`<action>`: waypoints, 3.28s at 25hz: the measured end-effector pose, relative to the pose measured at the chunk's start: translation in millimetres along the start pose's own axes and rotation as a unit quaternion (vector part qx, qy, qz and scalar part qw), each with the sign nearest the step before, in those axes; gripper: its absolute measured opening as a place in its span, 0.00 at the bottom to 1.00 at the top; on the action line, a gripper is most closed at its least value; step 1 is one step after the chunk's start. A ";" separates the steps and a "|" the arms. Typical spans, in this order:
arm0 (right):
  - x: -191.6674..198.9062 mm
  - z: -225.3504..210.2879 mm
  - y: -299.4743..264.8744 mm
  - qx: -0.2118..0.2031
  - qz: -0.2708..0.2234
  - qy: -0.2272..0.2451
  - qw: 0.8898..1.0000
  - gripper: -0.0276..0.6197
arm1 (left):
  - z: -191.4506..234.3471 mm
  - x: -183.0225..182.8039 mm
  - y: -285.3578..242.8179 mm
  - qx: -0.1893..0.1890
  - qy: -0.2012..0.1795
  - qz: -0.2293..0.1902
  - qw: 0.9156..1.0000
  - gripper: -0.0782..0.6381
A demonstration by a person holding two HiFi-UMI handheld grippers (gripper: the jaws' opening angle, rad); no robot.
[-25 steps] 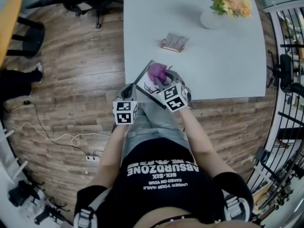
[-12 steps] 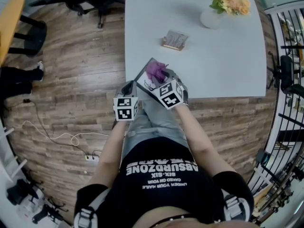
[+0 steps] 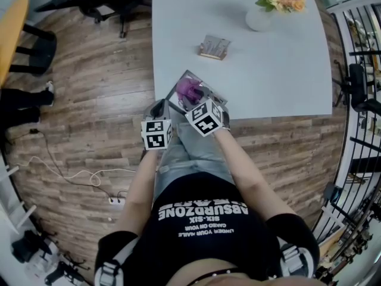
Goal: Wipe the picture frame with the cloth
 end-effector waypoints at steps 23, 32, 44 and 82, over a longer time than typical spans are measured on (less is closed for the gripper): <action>-5.3 32.2 7.3 -0.074 -0.002 0.120 0.990 0.24 | -5.8 4.1 -0.6 -0.022 -0.015 -0.004 1.000 0.13; 7.7 43.8 18.4 -0.070 -0.001 0.120 0.990 0.24 | -6.8 -2.3 -0.8 -0.027 -0.024 -0.005 0.999 0.13; 26.3 53.3 35.6 -0.064 0.004 0.107 0.992 0.24 | -6.5 -3.2 0.0 -0.032 -0.031 -0.001 0.999 0.13; 63.9 5.8 57.4 0.002 0.032 0.046 0.998 0.24 | -9.0 -4.0 -1.0 -0.045 -0.039 0.000 0.998 0.13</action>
Point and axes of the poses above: the fingertips, and each gripper's own axes: y backward along the fingers, z to its left, x out of its underside, the point moved 6 cm from there along y, backward along the fingers, and after that the axes turned 13 degrees about y, right-handed, at the moved point
